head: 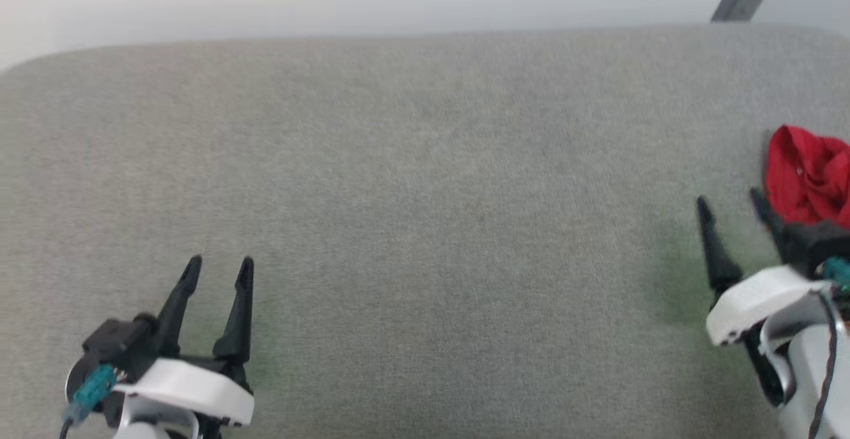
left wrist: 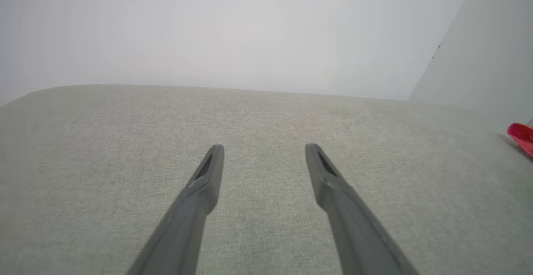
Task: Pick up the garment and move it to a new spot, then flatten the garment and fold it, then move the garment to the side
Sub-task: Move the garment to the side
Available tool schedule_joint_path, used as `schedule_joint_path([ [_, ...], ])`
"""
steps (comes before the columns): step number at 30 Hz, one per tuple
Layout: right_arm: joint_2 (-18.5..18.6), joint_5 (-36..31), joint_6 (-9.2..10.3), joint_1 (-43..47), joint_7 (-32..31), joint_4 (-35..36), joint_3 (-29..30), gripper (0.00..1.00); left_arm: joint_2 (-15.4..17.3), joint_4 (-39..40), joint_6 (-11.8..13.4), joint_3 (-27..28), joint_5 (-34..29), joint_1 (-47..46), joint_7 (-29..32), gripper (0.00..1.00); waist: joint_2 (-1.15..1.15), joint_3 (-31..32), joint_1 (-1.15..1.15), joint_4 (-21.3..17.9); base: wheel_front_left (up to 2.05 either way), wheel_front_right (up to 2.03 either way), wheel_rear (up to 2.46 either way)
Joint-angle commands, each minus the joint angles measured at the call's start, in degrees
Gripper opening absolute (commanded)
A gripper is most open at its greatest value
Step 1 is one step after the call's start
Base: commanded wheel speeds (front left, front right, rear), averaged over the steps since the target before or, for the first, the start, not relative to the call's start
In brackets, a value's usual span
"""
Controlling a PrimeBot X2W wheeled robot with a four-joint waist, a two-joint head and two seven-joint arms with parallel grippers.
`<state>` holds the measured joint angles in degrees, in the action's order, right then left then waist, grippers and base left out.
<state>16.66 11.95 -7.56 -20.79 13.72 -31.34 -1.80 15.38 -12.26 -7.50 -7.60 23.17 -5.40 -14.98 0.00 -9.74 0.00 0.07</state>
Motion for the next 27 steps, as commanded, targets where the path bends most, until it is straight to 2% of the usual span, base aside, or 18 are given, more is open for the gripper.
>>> schedule_joint_path([
  [1,-0.2,0.9,0.16,1.9,0.5,1.5,-1.1,1.00,-0.4,0.5,0.1,1.0,0.0,1.6,-0.3,1.00,0.00,2.2,0.00,1.2,0.00,0.00,0.00],
  [9,-0.7,4.3,0.16,8.0,-0.4,8.8,-3.5,1.00,-1.9,3.0,0.1,3.9,-0.9,6.7,-0.3,1.00,0.00,4.6,0.00,1.9,0.00,0.00,0.00],
  [27,-4.7,4.6,0.16,20.8,-4.2,23.3,1.2,1.00,-3.7,7.8,0.1,7.1,-1.5,13.4,-0.3,1.00,0.00,7.6,0.00,3.6,0.00,0.00,0.00],
])
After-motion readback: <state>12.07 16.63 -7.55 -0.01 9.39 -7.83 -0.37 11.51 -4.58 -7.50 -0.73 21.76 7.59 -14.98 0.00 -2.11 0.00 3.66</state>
